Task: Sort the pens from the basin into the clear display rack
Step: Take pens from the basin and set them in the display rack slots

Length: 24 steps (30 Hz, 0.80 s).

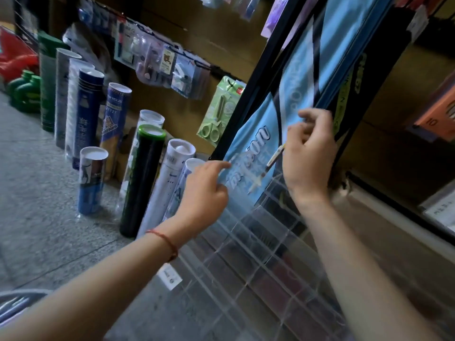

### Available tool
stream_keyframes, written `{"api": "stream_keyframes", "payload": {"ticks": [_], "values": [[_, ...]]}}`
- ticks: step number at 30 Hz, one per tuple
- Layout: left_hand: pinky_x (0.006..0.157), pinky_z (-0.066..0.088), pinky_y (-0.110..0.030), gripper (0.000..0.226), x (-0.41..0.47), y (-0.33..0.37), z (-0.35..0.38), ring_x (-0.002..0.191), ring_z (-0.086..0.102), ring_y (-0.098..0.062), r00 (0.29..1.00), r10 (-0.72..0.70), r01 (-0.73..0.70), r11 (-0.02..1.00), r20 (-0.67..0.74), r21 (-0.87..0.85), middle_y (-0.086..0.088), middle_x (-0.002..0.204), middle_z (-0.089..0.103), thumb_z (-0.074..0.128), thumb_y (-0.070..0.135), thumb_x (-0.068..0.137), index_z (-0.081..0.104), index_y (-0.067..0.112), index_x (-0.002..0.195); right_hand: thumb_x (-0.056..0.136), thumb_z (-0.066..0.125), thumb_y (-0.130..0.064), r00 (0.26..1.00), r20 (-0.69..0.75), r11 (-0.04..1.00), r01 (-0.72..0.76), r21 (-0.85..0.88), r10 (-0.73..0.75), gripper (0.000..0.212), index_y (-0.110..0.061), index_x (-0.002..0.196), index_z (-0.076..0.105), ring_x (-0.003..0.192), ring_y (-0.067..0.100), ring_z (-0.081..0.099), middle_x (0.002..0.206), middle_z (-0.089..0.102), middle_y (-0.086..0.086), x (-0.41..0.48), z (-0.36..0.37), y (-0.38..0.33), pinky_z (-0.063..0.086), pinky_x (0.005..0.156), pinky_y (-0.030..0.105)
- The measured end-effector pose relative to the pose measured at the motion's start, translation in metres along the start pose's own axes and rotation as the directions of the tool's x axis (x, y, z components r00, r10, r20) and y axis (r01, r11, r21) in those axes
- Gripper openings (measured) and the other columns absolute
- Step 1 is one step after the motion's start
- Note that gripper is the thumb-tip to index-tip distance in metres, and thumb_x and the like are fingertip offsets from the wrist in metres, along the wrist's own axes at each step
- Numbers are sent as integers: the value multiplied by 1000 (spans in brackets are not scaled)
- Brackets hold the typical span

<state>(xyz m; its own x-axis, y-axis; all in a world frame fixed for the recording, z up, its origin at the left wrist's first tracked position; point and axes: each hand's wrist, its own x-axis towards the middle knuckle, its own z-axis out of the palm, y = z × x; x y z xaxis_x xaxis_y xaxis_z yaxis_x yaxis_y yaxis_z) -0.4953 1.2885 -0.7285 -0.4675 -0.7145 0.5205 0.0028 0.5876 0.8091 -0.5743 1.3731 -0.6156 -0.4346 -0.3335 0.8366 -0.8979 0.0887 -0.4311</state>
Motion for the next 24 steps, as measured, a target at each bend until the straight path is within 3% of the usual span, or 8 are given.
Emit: {"api": "stream_keyframes", "payload": {"ticks": [2,5,8,10,12,17,20,24], "values": [[75,45,-32,30,-33,-34,-36,83,57,-17,996,-8,9,1000,-94,15,-5,85,66,39,5,71,66,9,86,86,43,-2,999,-39,963,-4,269,15,17,-16,92,52,68,15,57,75,56,-3,-55,20,-24,50,65,37],[59,42,-29,25,-91,-98,-95,58,55,-18,973,-229,227,961,-5,160,5,57,56,36,7,65,59,17,62,85,44,-5,899,408,824,-350,446,161,24,-28,85,50,59,17,56,71,58,-3,-178,69,-46,48,59,35],[62,38,-26,25,-145,-161,-143,68,62,-27,885,-456,378,818,90,433,-4,62,61,44,-3,70,63,12,64,85,45,-5,456,812,716,-695,69,365,23,-26,89,56,76,19,59,88,66,6,-293,114,-41,47,74,32],[67,41,-29,28,-175,-187,-164,76,63,-29,820,-561,423,730,117,537,-12,73,67,48,-10,73,61,15,67,87,47,-5,174,905,769,-602,-215,389,21,-13,101,59,96,24,60,105,65,13,-347,135,-29,43,81,25],[71,42,-31,28,-199,-201,-169,83,62,-29,788,-597,412,693,150,591,-14,81,69,49,-10,74,60,16,70,90,48,-11,65,893,787,-503,-357,446,20,-10,109,54,110,29,54,117,57,15,-381,145,-20,43,88,29],[68,38,-31,23,-228,-216,-144,87,60,-31,784,-616,472,673,78,570,-15,85,67,50,-8,74,62,12,72,95,45,-27,97,866,861,-212,-463,490,35,-9,125,40,118,31,46,131,41,15,-405,154,-13,40,92,35],[74,39,-33,19,-227,-211,-122,88,58,-31,801,-595,464,686,65,560,-15,91,63,49,-5,75,62,8,79,95,47,-32,22,858,855,-104,-509,513,48,-6,133,33,127,33,40,142,30,18,-410,164,-15,36,99,35],[79,41,-34,18,-232,-202,-107,94,55,-28,784,-591,368,688,189,625,-10,103,56,46,4,83,60,5,94,94,47,-28,21,854,854,-35,-518,519,43,-5,128,35,129,32,40,138,40,17,-413,172,-19,36,101,39]]}}
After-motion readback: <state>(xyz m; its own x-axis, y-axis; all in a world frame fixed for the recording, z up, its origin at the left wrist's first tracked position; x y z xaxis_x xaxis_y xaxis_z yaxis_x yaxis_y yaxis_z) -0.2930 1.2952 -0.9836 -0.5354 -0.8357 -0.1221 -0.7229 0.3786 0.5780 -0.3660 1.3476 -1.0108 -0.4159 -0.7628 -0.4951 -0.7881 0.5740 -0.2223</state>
